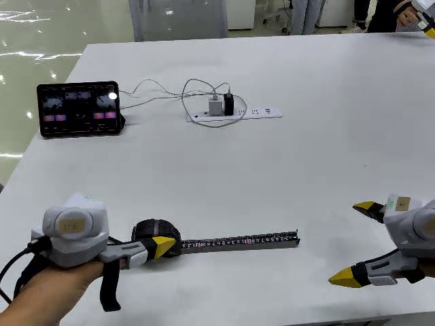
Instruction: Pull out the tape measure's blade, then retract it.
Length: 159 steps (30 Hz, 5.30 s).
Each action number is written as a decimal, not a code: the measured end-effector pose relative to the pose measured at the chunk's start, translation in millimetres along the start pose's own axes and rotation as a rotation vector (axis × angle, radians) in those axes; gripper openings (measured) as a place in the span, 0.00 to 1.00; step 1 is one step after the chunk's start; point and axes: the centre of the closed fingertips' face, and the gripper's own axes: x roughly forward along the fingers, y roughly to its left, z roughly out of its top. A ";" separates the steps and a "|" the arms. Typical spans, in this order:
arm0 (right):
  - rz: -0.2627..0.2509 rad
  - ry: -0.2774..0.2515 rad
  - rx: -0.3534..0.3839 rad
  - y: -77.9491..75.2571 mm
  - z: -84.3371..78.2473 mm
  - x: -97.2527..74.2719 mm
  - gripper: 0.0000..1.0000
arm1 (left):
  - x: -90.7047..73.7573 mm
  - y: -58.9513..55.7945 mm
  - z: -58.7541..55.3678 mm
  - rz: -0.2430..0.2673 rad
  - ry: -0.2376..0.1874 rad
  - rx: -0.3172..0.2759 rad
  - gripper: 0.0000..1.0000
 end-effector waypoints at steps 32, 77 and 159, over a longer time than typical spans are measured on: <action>0.193 0.100 -0.243 -5.7 23.1 57.8 0.99 | 25.6 -4.2 -20.6 0.186 -0.031 -0.216 0.99; 0.363 0.293 -0.422 12.4 10.3 85.4 0.11 | 29.7 -3.6 -25.2 0.246 -0.142 -0.229 0.88; 0.361 0.361 -0.353 32.1 32.3 108.6 0.10 | 38.9 -20.5 -39.2 0.186 -0.006 -0.235 0.58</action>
